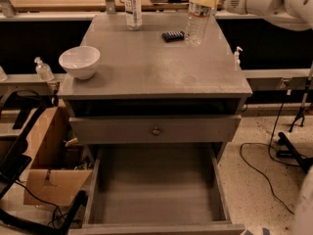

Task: Pick water bottle from middle drawer and place on counter

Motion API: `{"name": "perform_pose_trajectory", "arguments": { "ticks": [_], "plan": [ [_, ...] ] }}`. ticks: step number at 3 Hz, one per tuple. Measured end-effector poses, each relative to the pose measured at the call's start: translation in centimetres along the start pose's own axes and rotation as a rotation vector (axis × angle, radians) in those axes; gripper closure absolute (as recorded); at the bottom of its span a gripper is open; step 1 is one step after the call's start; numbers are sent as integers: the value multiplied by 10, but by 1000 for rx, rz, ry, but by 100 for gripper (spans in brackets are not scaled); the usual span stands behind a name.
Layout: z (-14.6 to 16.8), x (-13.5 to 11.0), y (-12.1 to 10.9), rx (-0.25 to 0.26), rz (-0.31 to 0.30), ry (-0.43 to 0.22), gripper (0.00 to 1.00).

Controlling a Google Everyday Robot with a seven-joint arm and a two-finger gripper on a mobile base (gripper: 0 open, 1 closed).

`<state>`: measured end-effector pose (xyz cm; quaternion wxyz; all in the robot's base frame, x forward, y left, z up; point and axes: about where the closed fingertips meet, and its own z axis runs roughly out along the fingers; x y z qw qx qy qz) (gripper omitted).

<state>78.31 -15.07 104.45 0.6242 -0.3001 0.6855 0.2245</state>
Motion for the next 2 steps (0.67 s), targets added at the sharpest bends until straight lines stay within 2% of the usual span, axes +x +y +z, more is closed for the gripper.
{"name": "perform_pose_trajectory", "arguments": {
  "ticks": [1,2],
  "plan": [
    [4,25,-31,63,25,44,100],
    [4,63,-42,97,56,111,100]
  ]
}}
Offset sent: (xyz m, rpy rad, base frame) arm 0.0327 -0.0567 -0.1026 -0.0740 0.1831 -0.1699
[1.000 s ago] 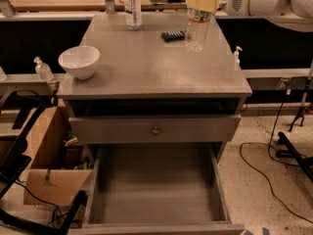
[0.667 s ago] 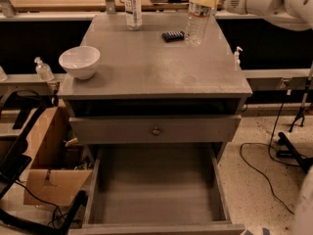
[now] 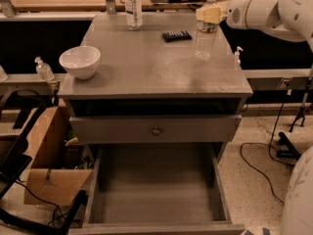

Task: Pick water bottle from middle drawer and place on counter

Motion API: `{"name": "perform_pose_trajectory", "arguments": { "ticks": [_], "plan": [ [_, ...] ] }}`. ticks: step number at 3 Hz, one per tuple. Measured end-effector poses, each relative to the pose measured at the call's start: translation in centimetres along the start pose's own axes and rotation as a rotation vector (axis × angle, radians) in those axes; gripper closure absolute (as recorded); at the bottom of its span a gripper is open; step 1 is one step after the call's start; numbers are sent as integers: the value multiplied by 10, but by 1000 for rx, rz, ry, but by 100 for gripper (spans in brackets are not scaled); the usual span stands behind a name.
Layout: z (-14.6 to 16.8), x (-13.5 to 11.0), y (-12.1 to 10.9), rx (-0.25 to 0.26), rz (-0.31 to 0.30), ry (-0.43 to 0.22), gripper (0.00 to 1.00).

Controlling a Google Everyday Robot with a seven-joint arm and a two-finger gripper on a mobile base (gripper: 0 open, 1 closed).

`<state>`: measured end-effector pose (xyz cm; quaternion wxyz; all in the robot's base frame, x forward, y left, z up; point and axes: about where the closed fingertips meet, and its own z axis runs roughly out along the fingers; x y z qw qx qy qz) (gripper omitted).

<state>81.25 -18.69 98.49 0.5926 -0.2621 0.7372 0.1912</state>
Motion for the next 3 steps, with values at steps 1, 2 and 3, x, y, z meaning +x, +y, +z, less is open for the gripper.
{"name": "perform_pose_trajectory", "arguments": {
  "ticks": [1,2,3],
  "plan": [
    [-3,36,-8,50,10,16,100],
    [-4,34,-9,51,9,16,100],
    [-4,33,-9,51,9,16,82]
  ]
}}
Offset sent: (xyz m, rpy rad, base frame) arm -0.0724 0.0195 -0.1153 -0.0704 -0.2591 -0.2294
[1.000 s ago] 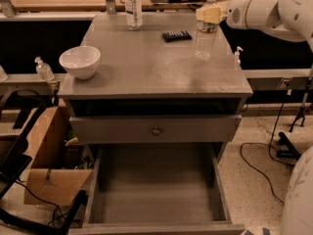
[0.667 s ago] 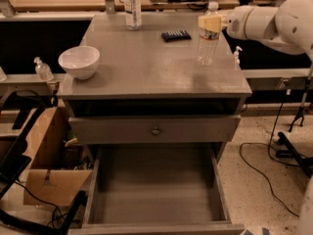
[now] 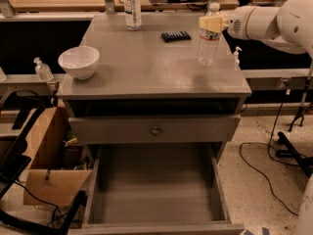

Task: Pick water bottle from middle drawer and place on counter

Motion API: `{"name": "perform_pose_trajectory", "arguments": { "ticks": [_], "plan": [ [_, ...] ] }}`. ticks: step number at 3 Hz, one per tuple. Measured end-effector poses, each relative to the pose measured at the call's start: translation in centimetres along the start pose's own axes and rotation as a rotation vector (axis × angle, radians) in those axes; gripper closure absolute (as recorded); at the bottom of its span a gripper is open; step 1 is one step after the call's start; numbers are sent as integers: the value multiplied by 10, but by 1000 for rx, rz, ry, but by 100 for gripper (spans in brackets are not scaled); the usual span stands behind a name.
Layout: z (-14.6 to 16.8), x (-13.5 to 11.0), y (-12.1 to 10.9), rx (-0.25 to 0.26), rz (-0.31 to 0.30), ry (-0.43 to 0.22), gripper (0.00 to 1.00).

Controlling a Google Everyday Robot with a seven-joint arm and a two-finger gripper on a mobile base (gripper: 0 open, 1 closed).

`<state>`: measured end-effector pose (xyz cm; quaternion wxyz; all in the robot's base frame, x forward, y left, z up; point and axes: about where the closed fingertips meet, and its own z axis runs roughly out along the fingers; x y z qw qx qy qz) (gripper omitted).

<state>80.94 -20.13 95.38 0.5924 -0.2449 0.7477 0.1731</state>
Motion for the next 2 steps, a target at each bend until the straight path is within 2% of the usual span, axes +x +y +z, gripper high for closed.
{"name": "perform_pose_trajectory", "arguments": {
  "ticks": [1,2],
  "plan": [
    [1,0,1,-2,0,0,58],
    [1,0,1,-2,0,0,27]
  ]
}}
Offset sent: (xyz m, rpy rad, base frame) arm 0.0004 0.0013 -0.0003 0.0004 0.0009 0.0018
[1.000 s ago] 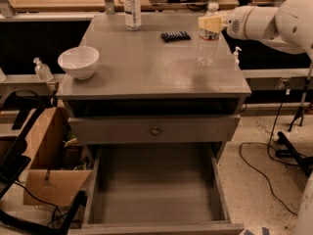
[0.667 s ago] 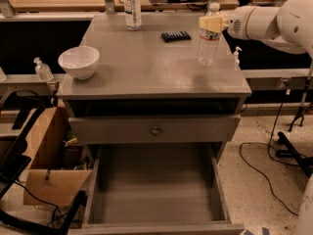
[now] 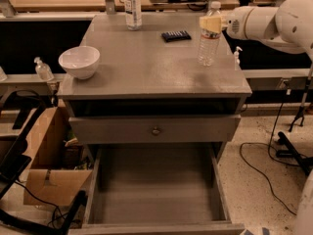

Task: Pick water bottle from middle drawer and place on counter

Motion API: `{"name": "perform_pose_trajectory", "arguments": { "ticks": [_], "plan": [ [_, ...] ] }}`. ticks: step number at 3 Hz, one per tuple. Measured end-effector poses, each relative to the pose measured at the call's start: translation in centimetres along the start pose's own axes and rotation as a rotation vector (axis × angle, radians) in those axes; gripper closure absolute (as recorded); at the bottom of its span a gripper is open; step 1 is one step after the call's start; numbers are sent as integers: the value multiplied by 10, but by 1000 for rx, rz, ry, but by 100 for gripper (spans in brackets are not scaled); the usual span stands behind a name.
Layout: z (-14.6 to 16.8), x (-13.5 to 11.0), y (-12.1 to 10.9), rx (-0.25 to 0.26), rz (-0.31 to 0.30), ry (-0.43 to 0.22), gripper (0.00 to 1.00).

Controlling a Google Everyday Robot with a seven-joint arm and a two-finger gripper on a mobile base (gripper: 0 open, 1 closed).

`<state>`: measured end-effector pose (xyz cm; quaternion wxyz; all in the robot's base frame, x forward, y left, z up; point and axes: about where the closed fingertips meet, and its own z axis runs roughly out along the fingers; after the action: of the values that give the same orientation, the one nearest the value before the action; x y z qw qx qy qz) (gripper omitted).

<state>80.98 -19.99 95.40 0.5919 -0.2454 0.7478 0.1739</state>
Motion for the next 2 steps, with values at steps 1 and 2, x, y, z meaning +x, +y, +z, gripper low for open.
{"name": "perform_pose_trajectory", "arguments": {
  "ticks": [1,2],
  "plan": [
    [0,0,0,0,0,0,4],
    [1,0,1,-2,0,1,0]
  ]
}}
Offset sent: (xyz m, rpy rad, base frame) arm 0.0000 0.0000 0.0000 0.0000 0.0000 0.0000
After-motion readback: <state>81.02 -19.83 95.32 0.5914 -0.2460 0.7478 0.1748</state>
